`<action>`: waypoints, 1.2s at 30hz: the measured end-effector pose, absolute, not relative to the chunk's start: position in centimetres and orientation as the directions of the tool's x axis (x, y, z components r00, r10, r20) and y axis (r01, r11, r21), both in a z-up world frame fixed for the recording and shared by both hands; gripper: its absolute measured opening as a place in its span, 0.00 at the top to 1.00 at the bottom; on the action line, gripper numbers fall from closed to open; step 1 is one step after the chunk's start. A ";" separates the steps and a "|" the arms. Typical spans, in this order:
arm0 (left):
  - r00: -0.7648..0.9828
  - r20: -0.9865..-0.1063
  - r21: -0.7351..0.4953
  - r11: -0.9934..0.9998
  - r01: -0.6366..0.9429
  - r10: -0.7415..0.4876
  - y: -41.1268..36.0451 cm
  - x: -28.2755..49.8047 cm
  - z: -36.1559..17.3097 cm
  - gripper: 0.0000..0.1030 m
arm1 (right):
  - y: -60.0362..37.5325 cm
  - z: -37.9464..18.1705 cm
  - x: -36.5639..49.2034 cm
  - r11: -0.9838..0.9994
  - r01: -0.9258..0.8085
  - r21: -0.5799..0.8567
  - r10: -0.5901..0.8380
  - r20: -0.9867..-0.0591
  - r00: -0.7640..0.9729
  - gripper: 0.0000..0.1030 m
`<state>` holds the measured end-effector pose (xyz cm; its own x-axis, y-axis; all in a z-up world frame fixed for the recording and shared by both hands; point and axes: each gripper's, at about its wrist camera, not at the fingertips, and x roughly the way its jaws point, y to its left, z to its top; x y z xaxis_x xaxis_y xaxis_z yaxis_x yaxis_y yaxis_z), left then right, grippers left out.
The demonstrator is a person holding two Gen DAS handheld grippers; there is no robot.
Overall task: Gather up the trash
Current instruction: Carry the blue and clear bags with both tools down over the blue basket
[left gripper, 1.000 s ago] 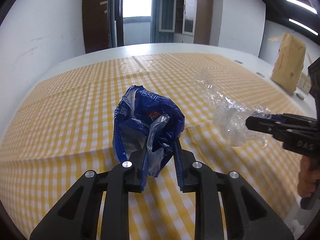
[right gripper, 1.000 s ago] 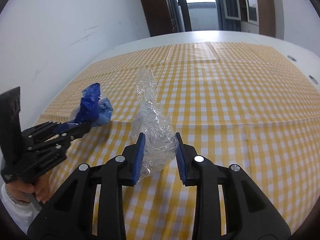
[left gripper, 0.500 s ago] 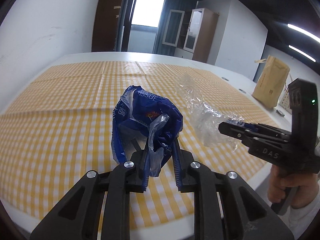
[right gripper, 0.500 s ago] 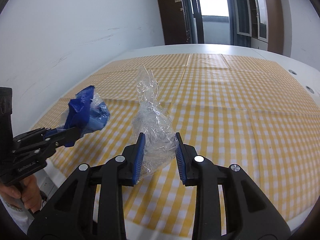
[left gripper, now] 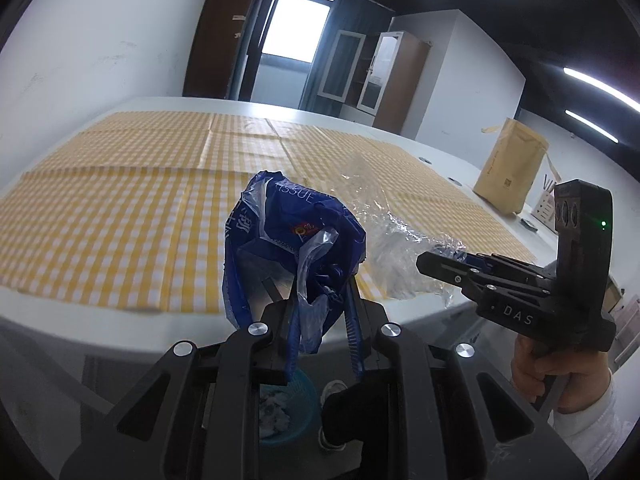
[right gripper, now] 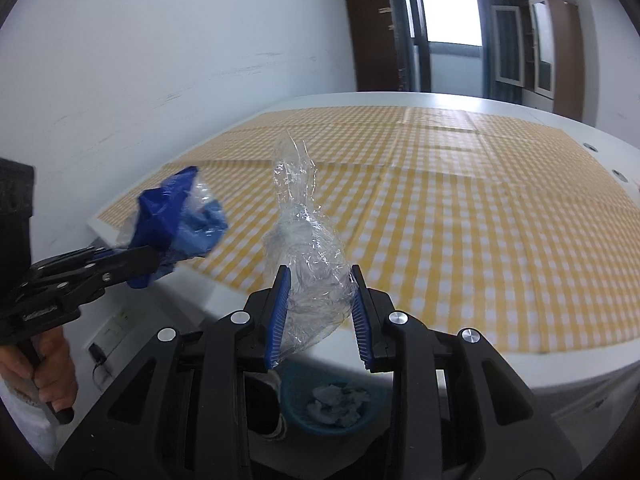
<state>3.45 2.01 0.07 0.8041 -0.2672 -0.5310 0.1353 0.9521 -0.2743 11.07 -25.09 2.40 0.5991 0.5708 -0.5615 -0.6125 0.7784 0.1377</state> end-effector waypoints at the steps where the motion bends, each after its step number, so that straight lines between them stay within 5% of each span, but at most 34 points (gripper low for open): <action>1: 0.795 -0.538 -0.279 0.949 0.144 -0.279 2.0 2.9 -0.3 0.82 | -25.2 2.3 10.3 0.771 -0.622 0.137 0.578 -0.559 0.594 0.73; 18: 0.724 -0.597 -0.314 0.932 0.184 -0.344 0.7 -4.5 -5.8 0.82 | -27.9 -2.0 1.0 0.751 -0.648 0.129 0.569 -0.623 0.536 0.73; 36: 0.571 -0.756 -0.347 0.935 0.066 -0.321 1.8 -1.4 -16.0 0.82 | -25.8 -13.9 5.4 0.791 -0.592 0.153 0.447 -0.805 0.390 0.73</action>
